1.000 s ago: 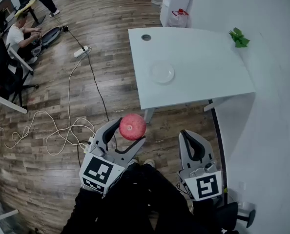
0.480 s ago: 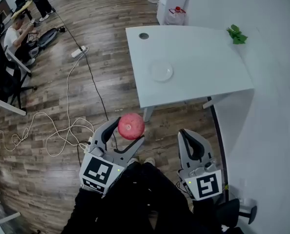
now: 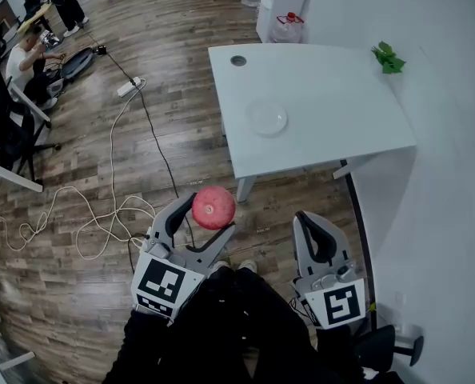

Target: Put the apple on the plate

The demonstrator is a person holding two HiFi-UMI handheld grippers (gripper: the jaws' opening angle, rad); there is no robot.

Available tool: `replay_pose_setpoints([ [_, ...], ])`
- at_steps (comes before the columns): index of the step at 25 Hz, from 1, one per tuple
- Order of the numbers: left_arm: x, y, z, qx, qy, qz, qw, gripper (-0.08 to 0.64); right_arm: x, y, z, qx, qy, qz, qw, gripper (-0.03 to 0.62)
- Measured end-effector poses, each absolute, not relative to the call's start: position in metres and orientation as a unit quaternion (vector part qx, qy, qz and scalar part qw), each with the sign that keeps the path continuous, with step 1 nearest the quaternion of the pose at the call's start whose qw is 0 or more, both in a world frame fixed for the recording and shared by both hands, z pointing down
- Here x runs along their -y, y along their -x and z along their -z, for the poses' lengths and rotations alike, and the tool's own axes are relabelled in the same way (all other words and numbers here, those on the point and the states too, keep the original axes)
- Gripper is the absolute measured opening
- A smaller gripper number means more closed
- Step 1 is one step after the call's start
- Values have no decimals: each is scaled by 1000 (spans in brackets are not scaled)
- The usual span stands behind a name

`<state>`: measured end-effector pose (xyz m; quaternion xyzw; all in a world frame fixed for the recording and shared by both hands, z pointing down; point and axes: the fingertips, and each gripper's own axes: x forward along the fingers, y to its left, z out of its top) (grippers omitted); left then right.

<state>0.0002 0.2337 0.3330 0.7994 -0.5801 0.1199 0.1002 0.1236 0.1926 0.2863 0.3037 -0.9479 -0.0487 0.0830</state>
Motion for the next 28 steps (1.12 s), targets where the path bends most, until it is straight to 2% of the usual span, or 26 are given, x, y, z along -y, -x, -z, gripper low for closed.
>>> replay_pose_setpoints([
  [5, -240, 13, -333, 575, -806, -123, 77, 345, -196, -116, -284, 945, -312, 52, 81, 43],
  [11, -251, 24, -332, 582, -800, -118, 85, 345, -207, -102, -285, 945, -312, 56, 79, 41],
  [28, -255, 34, -326, 586, -800, -116, 52, 345, -209, -91, -284, 943, -316, 65, 77, 41],
])
